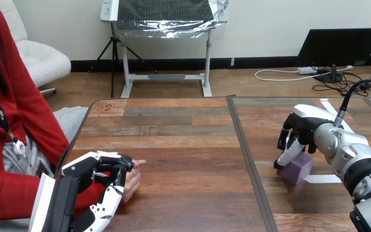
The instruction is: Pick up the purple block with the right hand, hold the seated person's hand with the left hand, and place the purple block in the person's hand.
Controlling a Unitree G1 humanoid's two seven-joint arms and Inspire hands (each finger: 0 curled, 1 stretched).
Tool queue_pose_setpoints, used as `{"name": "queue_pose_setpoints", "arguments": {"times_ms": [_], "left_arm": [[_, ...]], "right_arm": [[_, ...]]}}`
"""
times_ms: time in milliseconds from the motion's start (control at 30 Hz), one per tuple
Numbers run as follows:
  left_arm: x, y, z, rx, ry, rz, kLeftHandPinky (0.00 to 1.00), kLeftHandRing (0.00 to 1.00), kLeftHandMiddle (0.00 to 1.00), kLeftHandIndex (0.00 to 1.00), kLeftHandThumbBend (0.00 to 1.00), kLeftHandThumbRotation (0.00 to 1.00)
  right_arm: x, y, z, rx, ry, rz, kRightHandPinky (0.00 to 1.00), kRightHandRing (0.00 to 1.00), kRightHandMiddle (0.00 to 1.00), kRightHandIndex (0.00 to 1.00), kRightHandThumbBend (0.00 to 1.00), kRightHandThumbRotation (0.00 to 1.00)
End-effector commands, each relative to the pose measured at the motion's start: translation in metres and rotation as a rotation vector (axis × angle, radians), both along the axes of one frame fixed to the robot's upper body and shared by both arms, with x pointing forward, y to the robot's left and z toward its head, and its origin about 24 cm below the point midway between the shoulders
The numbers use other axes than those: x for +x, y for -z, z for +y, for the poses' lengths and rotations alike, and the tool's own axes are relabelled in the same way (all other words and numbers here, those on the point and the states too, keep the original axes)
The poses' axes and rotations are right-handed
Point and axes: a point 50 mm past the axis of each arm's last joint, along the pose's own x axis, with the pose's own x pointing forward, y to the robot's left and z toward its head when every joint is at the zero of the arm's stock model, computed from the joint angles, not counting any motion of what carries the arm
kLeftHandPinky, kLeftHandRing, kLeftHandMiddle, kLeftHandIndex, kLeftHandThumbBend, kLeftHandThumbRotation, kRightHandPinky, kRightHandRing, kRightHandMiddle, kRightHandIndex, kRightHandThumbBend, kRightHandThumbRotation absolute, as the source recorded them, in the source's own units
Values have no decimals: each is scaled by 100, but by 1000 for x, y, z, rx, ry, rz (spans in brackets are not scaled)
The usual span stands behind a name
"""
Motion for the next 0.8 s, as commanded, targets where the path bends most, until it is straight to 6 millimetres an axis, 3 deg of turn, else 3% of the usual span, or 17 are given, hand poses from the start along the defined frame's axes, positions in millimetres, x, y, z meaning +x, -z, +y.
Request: {"name": "queue_pose_setpoints", "arguments": {"times_ms": [0,433,767], "left_arm": [[8,-12,-1,12,8,-74,48,61,65,52,25,53],[8,-12,-1,8,7,-74,48,60,65,52,27,54],[8,-12,-1,6,11,-76,48,60,65,52,26,55]], "right_arm": [[9,-18,-2,-3,-4,-66,43,49,53,50,80,0],[10,-21,-1,29,3,-70,44,50,54,49,81,0],[10,-21,-2,4,-5,-56,60,68,67,54,86,0]]}}
